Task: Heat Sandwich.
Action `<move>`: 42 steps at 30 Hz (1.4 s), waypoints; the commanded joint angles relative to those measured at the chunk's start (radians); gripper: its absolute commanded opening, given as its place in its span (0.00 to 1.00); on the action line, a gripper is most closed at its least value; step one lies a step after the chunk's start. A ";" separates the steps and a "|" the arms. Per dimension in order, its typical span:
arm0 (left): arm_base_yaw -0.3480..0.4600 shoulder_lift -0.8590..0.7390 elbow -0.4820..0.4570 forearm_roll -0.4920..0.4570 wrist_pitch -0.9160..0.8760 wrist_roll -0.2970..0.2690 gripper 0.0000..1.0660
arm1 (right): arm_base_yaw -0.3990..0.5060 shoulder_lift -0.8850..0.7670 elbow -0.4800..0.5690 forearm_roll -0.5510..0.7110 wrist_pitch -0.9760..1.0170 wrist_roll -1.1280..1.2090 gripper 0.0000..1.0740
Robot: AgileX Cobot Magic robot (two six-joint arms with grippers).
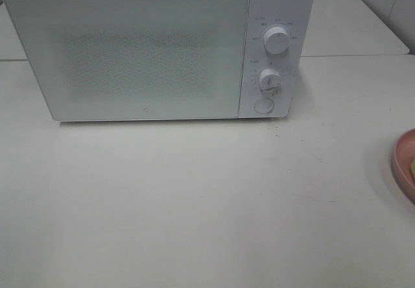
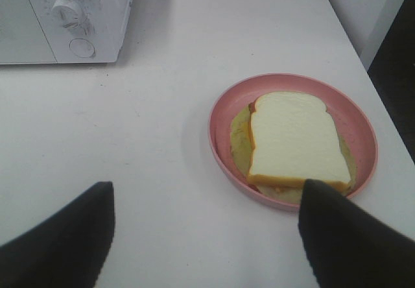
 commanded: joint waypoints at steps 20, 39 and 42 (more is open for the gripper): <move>0.003 -0.027 0.001 -0.023 -0.012 -0.013 0.95 | -0.006 -0.026 0.000 0.002 -0.006 -0.008 0.70; 0.003 -0.027 0.001 -0.023 -0.012 -0.013 0.95 | -0.006 -0.026 0.000 0.002 -0.006 -0.007 0.70; 0.003 -0.027 0.001 -0.023 -0.012 -0.013 0.95 | -0.006 -0.026 0.000 0.002 -0.006 -0.007 0.70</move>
